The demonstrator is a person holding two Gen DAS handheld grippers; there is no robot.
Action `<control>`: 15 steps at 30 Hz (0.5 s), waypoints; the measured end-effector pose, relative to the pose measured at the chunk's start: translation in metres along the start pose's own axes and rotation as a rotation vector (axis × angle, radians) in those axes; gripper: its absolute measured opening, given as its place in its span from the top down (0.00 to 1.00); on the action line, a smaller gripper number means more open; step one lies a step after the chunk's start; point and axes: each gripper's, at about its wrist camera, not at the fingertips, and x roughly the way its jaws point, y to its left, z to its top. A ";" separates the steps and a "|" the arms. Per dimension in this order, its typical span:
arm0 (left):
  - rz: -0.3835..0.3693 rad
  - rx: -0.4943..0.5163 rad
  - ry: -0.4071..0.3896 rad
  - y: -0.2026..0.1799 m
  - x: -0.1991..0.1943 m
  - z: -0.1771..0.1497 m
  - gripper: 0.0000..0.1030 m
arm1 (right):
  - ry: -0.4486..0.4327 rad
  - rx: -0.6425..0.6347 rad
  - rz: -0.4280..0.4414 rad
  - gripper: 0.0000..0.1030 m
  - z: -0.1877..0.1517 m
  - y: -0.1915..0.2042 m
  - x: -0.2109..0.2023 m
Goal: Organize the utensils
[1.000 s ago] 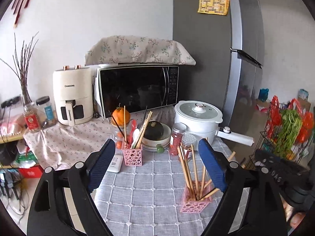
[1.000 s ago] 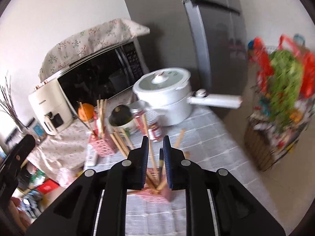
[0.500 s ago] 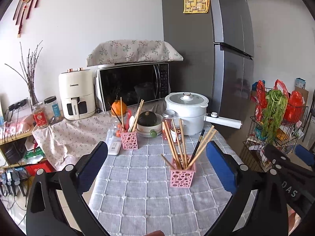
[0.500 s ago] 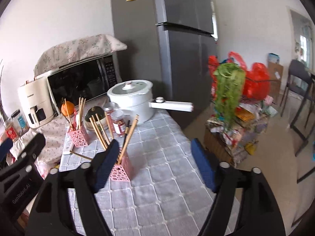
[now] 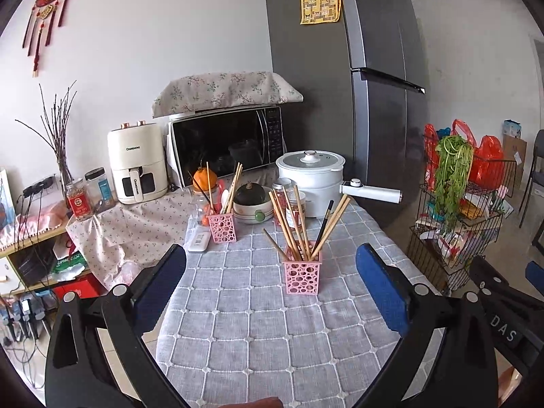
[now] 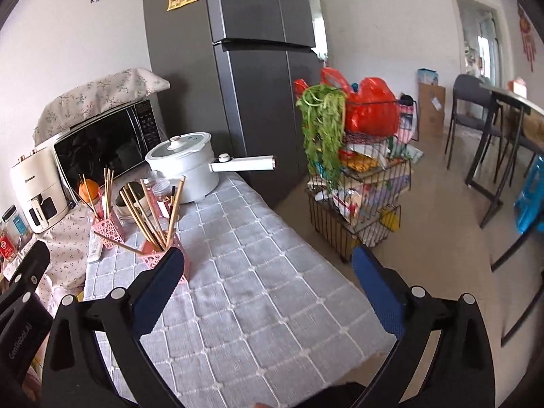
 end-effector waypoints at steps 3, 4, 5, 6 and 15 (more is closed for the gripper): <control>-0.016 0.005 0.021 -0.004 -0.001 -0.004 0.07 | -0.006 -0.019 -0.002 0.07 -0.003 0.000 -0.005; -0.016 0.009 0.020 -0.006 -0.002 -0.005 0.07 | -0.008 -0.022 0.000 0.07 -0.004 -0.001 -0.006; -0.018 0.012 0.020 -0.007 -0.003 -0.006 0.07 | -0.009 -0.018 0.000 0.07 -0.004 -0.003 -0.007; -0.020 0.013 0.020 -0.008 -0.003 -0.006 0.07 | -0.010 -0.013 -0.002 0.07 -0.005 -0.004 -0.007; -0.016 0.025 0.008 -0.012 -0.007 -0.006 0.07 | 0.001 -0.005 0.002 0.07 -0.005 -0.010 -0.006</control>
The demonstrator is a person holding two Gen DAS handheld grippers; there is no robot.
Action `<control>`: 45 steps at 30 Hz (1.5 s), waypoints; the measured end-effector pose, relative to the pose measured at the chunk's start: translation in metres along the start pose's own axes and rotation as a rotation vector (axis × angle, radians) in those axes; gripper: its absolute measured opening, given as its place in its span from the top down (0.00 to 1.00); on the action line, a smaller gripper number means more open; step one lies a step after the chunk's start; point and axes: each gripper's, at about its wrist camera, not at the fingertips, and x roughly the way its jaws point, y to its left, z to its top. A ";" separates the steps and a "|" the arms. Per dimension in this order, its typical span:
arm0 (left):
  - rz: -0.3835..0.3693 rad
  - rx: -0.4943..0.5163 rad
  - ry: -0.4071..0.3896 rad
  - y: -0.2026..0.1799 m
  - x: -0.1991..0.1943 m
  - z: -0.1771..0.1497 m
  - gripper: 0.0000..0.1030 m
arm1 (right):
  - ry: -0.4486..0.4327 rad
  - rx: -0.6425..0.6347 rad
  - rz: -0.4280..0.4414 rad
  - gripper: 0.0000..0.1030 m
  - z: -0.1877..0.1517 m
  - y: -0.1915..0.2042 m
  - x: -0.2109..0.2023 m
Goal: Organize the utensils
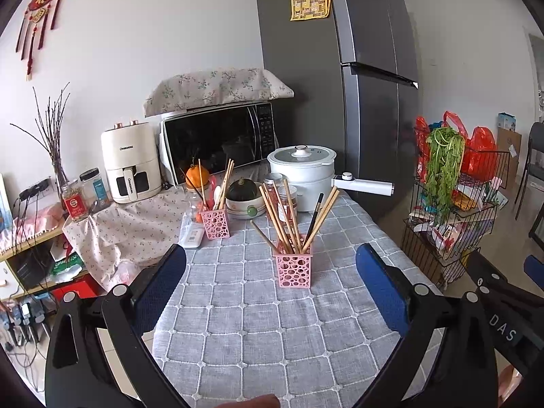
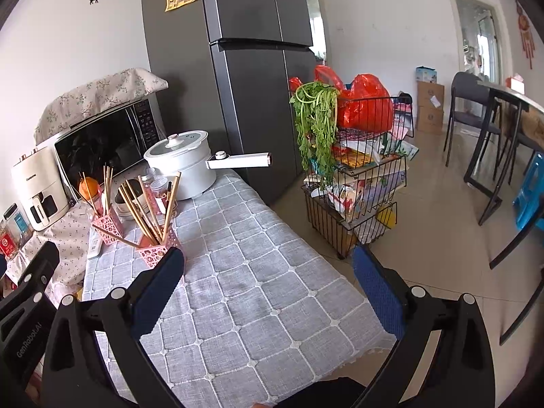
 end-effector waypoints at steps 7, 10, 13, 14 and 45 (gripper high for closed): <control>-0.005 -0.004 0.003 0.002 0.001 0.000 0.07 | 0.010 -0.002 0.015 0.07 0.000 0.003 0.000; -0.006 -0.005 0.001 0.003 0.001 0.001 0.07 | 0.016 -0.004 0.021 0.07 -0.001 0.006 0.000; -0.005 -0.004 0.003 0.004 0.001 0.001 0.07 | 0.013 -0.008 0.021 0.07 -0.001 0.007 -0.002; -0.004 -0.006 0.002 0.004 0.000 0.001 0.07 | 0.013 -0.010 0.023 0.07 -0.001 0.008 -0.002; 0.002 -0.013 0.002 0.007 0.001 0.002 0.07 | 0.034 -0.027 0.047 0.07 -0.002 0.015 -0.003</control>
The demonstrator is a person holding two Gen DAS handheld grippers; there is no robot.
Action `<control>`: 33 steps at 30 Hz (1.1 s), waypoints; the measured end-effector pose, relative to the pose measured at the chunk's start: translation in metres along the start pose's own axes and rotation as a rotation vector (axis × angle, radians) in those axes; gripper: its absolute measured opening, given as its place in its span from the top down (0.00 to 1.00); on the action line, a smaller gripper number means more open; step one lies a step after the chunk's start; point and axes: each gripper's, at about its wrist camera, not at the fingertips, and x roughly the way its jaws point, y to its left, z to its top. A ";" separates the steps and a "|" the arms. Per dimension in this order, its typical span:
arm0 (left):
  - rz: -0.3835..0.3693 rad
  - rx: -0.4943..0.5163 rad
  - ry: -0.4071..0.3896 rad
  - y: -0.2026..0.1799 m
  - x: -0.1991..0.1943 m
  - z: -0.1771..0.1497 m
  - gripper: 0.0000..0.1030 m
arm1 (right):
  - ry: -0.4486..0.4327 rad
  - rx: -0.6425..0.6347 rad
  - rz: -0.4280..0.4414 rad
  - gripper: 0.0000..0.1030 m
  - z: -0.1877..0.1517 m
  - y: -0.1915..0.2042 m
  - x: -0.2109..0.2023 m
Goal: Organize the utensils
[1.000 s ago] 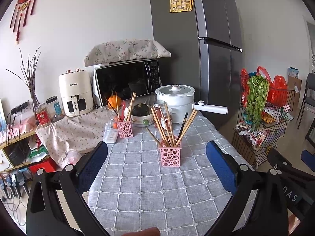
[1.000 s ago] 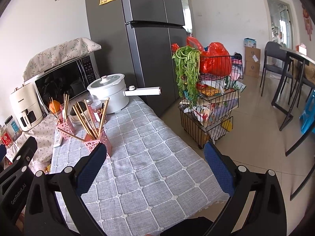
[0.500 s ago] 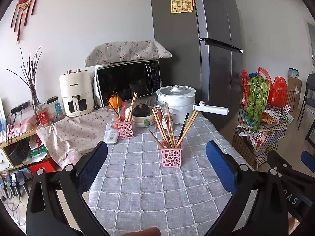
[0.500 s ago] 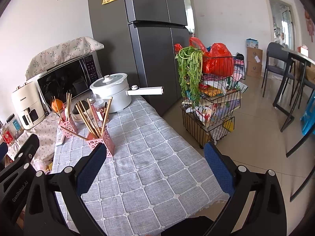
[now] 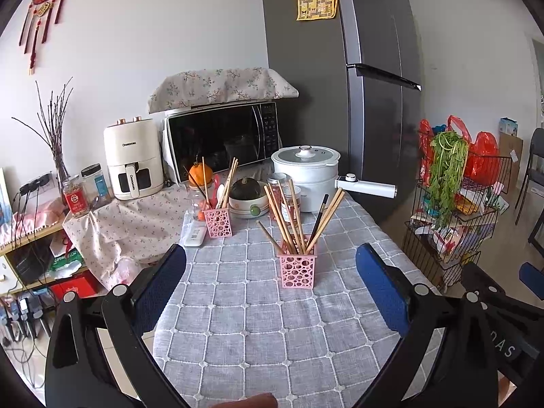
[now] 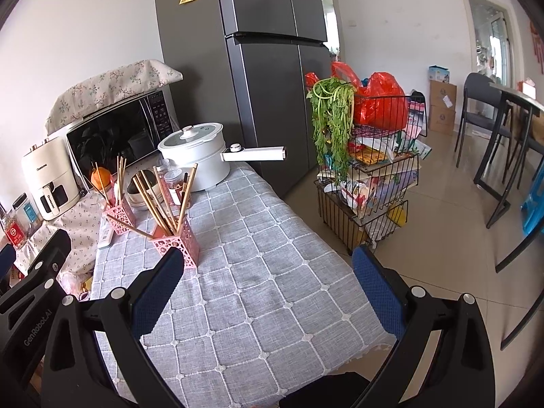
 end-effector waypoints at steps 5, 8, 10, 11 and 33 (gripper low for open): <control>-0.001 -0.001 0.001 0.001 0.001 0.000 0.07 | 0.001 0.001 0.000 0.07 0.001 0.001 0.001; 0.001 -0.001 0.003 0.003 0.002 0.000 0.07 | 0.004 0.002 0.002 0.07 0.001 0.001 0.002; 0.000 -0.003 0.002 0.002 0.002 0.000 0.07 | 0.003 0.000 0.002 0.07 0.001 0.001 0.002; 0.000 -0.004 0.002 0.002 0.002 0.000 0.07 | 0.004 -0.002 0.003 0.07 0.000 0.001 0.003; 0.001 0.007 0.013 0.002 0.008 -0.010 0.07 | 0.034 -0.003 0.013 0.07 -0.003 0.001 0.010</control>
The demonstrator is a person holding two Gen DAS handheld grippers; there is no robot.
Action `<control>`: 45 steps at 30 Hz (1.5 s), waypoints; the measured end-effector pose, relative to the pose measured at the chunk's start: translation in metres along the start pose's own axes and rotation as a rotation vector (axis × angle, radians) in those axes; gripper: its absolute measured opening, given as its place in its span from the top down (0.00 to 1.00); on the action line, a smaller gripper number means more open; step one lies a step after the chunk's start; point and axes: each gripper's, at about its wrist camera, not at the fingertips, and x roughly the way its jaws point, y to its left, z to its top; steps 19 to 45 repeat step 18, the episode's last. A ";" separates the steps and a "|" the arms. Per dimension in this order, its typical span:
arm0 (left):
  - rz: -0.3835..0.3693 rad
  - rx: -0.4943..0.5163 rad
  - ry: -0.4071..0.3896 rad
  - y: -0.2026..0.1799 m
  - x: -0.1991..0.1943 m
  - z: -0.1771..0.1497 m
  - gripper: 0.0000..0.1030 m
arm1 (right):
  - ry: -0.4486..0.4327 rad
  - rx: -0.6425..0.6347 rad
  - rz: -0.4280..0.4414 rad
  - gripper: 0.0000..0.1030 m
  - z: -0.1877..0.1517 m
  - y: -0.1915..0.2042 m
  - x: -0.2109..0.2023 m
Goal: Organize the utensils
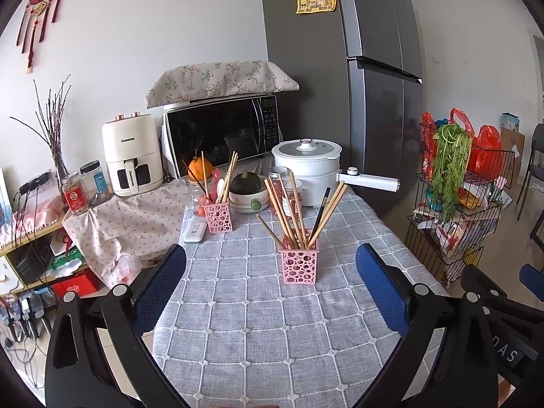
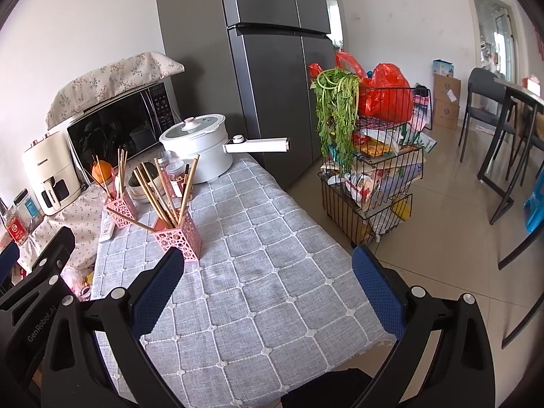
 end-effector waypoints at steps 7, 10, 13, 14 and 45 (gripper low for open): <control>-0.038 -0.044 0.005 0.009 0.005 0.000 0.48 | 0.011 0.012 -0.004 0.07 -0.001 -0.002 0.003; -0.048 -0.036 0.018 0.009 0.007 0.001 0.30 | 0.017 0.019 -0.004 0.07 -0.001 -0.004 0.004; -0.020 -0.022 0.018 0.005 0.005 -0.001 0.07 | 0.017 0.019 -0.003 0.07 -0.002 -0.004 0.004; -0.015 -0.020 0.016 0.005 0.005 0.000 0.07 | 0.016 0.019 -0.004 0.07 -0.002 -0.004 0.004; -0.016 -0.017 0.012 0.005 0.001 0.000 0.07 | 0.015 0.020 -0.004 0.07 -0.002 -0.006 0.004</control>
